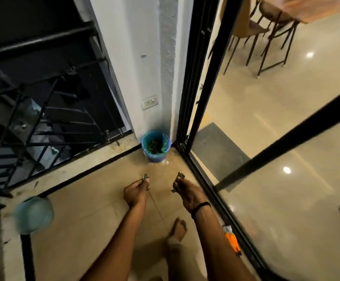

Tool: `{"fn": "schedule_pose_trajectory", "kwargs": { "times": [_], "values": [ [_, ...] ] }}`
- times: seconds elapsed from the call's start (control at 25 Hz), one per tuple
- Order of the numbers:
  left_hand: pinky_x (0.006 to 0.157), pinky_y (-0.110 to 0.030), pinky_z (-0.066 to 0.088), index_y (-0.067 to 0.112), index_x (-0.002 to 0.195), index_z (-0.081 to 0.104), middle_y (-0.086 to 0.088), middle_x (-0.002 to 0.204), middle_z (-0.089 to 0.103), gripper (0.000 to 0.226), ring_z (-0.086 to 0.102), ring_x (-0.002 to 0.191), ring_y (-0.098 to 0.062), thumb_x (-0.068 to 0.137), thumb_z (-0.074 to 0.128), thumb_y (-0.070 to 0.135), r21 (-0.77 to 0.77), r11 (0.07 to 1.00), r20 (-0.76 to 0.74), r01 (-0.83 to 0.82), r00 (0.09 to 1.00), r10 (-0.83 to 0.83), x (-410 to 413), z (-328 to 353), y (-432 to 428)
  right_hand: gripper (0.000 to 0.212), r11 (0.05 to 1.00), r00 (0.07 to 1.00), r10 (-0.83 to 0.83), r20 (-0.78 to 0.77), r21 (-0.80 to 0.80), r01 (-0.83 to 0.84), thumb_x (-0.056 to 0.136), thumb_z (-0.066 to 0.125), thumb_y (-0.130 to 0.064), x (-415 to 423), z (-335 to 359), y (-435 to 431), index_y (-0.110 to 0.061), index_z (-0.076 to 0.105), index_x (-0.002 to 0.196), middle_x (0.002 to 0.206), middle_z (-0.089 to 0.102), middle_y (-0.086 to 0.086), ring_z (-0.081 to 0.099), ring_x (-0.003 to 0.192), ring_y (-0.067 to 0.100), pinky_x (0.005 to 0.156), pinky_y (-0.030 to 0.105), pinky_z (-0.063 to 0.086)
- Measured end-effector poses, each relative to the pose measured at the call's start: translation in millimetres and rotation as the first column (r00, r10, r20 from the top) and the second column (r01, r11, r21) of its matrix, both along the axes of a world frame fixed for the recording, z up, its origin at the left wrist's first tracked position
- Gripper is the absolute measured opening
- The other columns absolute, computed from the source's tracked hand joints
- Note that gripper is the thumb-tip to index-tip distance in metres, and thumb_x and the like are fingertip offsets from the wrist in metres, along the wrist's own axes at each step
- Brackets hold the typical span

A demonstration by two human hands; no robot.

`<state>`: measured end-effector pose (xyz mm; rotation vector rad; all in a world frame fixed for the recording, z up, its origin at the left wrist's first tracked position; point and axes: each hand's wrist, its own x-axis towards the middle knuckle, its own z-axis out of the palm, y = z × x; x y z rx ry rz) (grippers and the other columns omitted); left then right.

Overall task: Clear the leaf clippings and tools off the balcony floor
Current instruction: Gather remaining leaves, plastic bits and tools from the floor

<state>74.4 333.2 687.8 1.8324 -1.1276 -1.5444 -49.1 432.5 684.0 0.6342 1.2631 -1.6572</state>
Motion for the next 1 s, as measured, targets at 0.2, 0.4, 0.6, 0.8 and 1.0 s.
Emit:
{"fn": "schedule_pose_trajectory", "kwargs": {
  "times": [0.2,0.4,0.6,0.8,1.0],
  "values": [
    [0.043,-0.005,0.043,-0.007,0.103,0.073,-0.015,0.079,0.072,0.025,0.062,0.046,-0.001,0.083,0.077,0.007,0.058,0.997,0.021,-0.056,0.998,0.055,-78.2,-80.3,-117.9,0.009,0.995,0.997,0.054,0.051,0.081,-0.058,0.089,0.062,0.005,-86.1,-96.7,-124.0,0.007,0.066,0.097,0.096,0.063,0.019,0.063,0.076,0.026,0.066,0.029,0.06],
    [0.051,-0.016,0.052,-0.006,0.104,0.072,-0.015,0.079,0.072,0.028,0.066,0.055,-0.01,0.082,0.079,0.01,0.094,0.996,0.054,-0.007,0.999,0.001,-149.8,-225.1,-239.0,0.007,0.982,0.996,0.072,0.043,0.17,-0.078,0.087,0.062,0.008,-147.4,-234.1,-237.3,0.007,0.068,0.091,0.087,0.063,0.019,0.063,0.068,0.025,0.061,0.029,0.059],
    [0.063,-0.028,0.057,-0.01,0.107,0.069,-0.008,0.079,0.07,0.027,0.069,0.065,-0.018,0.085,0.075,0.005,0.162,0.964,0.068,0.212,0.972,-0.225,-225.4,-410.9,-331.9,0.007,0.974,0.997,0.019,0.07,0.222,-0.034,0.085,0.061,0.011,-185.4,-385.9,-346.4,0.004,0.063,0.086,0.081,0.061,0.017,0.061,0.067,0.025,0.055,0.027,0.058],
    [0.1,-0.049,0.05,0.004,0.137,0.056,-0.022,0.134,0.059,0.043,0.059,0.118,-0.038,0.097,0.062,0.017,0.221,0.856,0.166,0.468,0.847,-0.506,-263.0,-529.3,-389.9,0.02,0.984,0.991,-0.056,0.122,0.175,0.034,0.089,0.06,-0.008,-191.2,-482.1,-419.1,-0.004,0.063,0.108,0.085,0.066,0.015,0.064,0.067,0.023,0.056,0.032,0.056],
    [0.102,-0.052,0.048,0.011,0.145,0.049,-0.021,0.142,0.052,0.051,0.056,0.122,-0.04,0.097,0.058,0.026,0.22,0.787,0.303,0.577,0.726,-0.617,-236.2,-509.2,-397.0,0.009,0.944,0.952,-0.265,0.155,0.241,0.224,0.088,0.053,0.004,-191.5,-459.7,-405.1,0.0,0.06,0.086,0.069,0.065,0.013,0.064,0.06,0.024,0.053,0.032,0.056]
  ]
}}
